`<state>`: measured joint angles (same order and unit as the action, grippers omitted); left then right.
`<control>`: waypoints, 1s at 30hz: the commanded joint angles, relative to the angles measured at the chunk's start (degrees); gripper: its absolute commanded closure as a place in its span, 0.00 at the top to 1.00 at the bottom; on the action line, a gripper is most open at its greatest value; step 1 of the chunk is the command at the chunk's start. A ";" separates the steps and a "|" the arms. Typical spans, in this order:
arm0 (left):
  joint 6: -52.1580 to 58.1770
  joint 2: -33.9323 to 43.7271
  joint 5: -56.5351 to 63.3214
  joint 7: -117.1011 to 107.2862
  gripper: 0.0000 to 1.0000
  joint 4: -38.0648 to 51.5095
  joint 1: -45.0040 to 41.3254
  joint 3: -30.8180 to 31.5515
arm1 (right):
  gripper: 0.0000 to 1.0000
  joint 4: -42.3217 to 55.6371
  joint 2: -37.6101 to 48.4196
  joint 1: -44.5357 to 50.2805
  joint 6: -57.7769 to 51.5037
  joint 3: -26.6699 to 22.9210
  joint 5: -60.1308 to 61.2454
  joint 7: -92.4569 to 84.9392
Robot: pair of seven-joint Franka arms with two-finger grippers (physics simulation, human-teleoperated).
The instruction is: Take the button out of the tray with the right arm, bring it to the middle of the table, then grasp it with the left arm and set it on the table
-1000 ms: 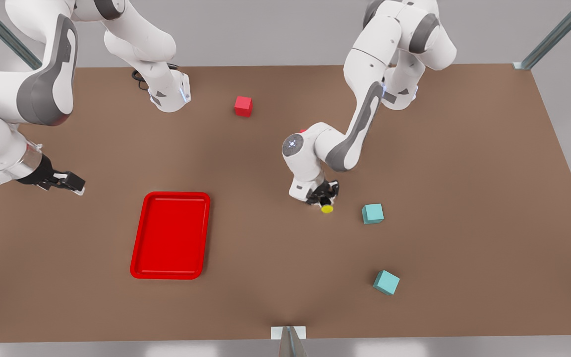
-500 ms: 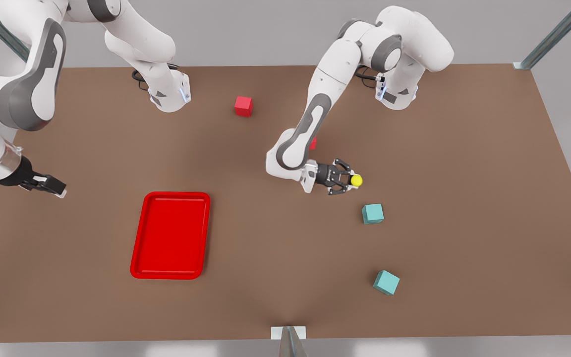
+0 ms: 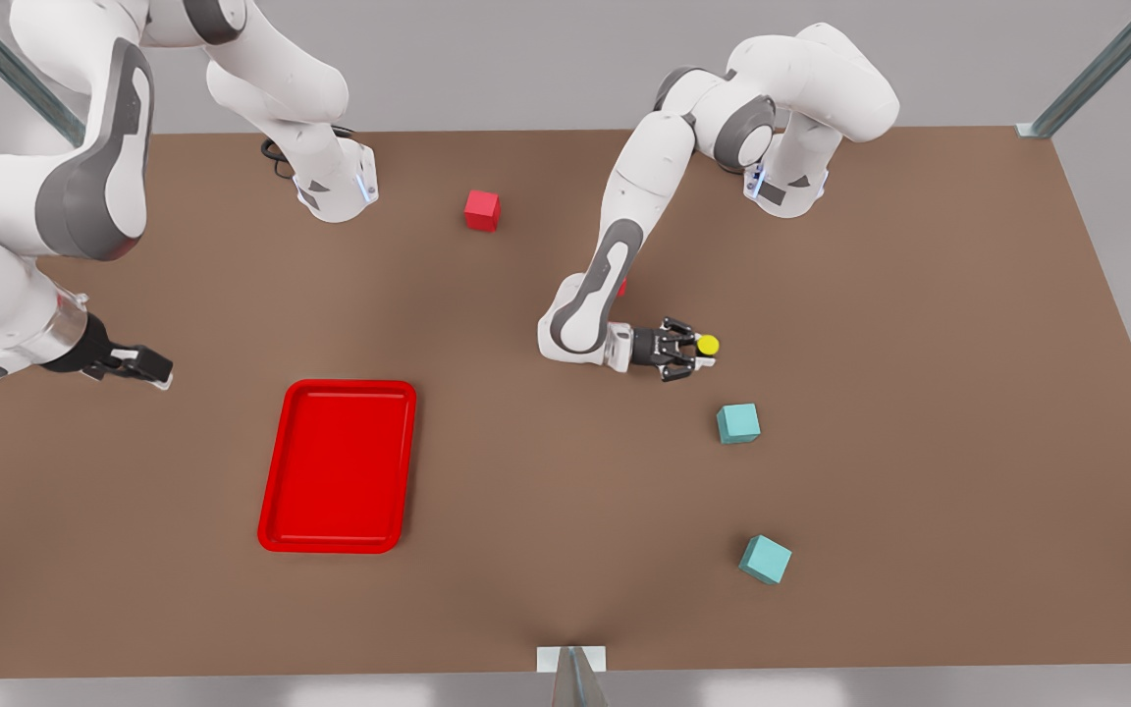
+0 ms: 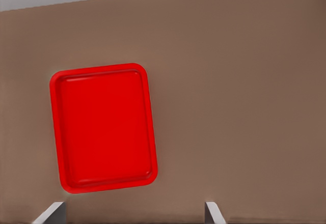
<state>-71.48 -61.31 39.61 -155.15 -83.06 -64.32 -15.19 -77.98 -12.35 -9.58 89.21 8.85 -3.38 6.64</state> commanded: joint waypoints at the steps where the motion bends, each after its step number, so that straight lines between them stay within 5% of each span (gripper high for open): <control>1: -4.28 -0.04 -1.20 -20.99 0.45 0.00 0.07 -0.01 | 1.00 0.11 0.04 2.02 -6.94 0.03 -0.31 -0.31; 6: -6.13 -0.83 -1.20 -20.72 0.47 0.00 0.33 -0.01 | 1.00 -0.06 -4.44 1.66 -6.94 -0.06 -1.89 -0.05; 7: -6.13 -0.83 -1.12 -20.55 0.59 0.00 0.33 -0.01 | 1.00 -0.15 -4.44 1.84 -7.21 -0.06 -4.44 0.04; 8: -6.13 -0.83 -1.12 -20.63 1.00 0.00 0.33 -0.10 | 1.00 0.02 -4.44 2.19 -7.30 -0.06 -5.23 2.75; 23: -2.26 0.84 -0.68 -17.74 1.00 -0.35 0.07 -0.97 | 1.00 -0.59 -4.70 1.93 -9.58 -0.41 -5.76 9.44; 30: 1.25 7.87 0.47 -2.80 1.00 -1.40 -0.37 -2.12 | 1.00 -0.50 -4.70 1.93 -9.23 -0.50 -6.11 9.36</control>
<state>-72.87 -54.39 39.48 -165.05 -84.37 -64.62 -17.13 -78.51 -17.12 -7.65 80.13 8.38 -9.46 13.32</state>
